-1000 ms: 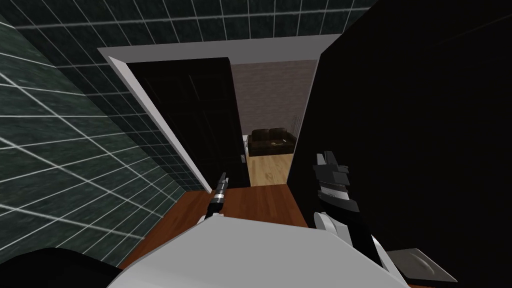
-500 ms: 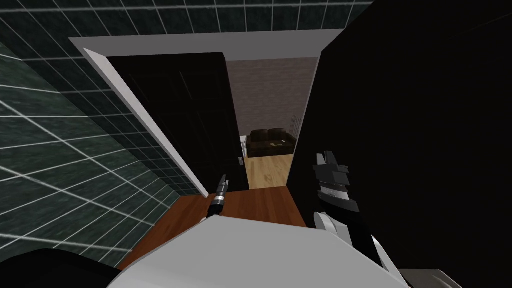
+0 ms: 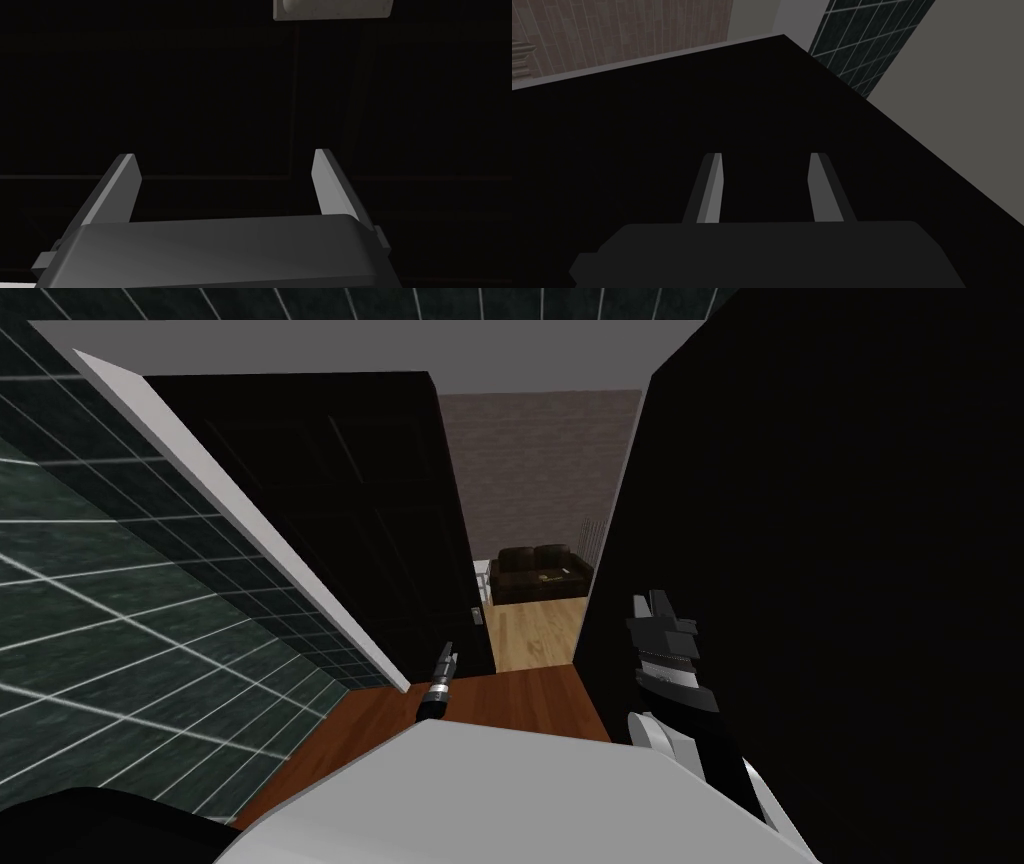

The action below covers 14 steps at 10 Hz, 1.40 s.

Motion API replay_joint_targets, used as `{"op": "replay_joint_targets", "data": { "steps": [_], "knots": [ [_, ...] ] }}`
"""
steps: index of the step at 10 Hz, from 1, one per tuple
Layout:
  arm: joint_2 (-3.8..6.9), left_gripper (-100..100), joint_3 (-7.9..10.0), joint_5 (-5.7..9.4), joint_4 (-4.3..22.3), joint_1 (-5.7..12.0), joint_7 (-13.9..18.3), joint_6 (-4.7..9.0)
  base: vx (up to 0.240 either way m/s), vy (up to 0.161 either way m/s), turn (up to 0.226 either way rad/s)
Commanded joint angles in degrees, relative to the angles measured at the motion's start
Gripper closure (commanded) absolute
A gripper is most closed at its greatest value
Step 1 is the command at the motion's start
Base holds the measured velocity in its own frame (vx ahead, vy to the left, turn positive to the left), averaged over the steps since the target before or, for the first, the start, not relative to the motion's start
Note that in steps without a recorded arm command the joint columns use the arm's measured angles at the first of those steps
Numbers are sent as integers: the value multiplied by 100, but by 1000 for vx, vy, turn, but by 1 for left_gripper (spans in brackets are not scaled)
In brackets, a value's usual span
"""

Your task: Pull the door open

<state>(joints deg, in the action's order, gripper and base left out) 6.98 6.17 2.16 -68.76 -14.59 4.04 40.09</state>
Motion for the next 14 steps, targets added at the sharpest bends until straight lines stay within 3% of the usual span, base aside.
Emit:
{"op": "replay_joint_targets", "data": {
  "steps": [1,3,8,10,14],
  "knots": [
    [7,-100,13,17,225,67,37,72,137,13,-32],
    [9,-100,22,31,393,109,65,114,107,-3,-22],
    [9,-100,58,90,1101,286,184,295,170,2,-44],
    [3,-100,61,91,1147,308,179,308,118,0,-17],
    [186,-100,210,191,1404,353,310,423,166,1,-81]
  ]
}}
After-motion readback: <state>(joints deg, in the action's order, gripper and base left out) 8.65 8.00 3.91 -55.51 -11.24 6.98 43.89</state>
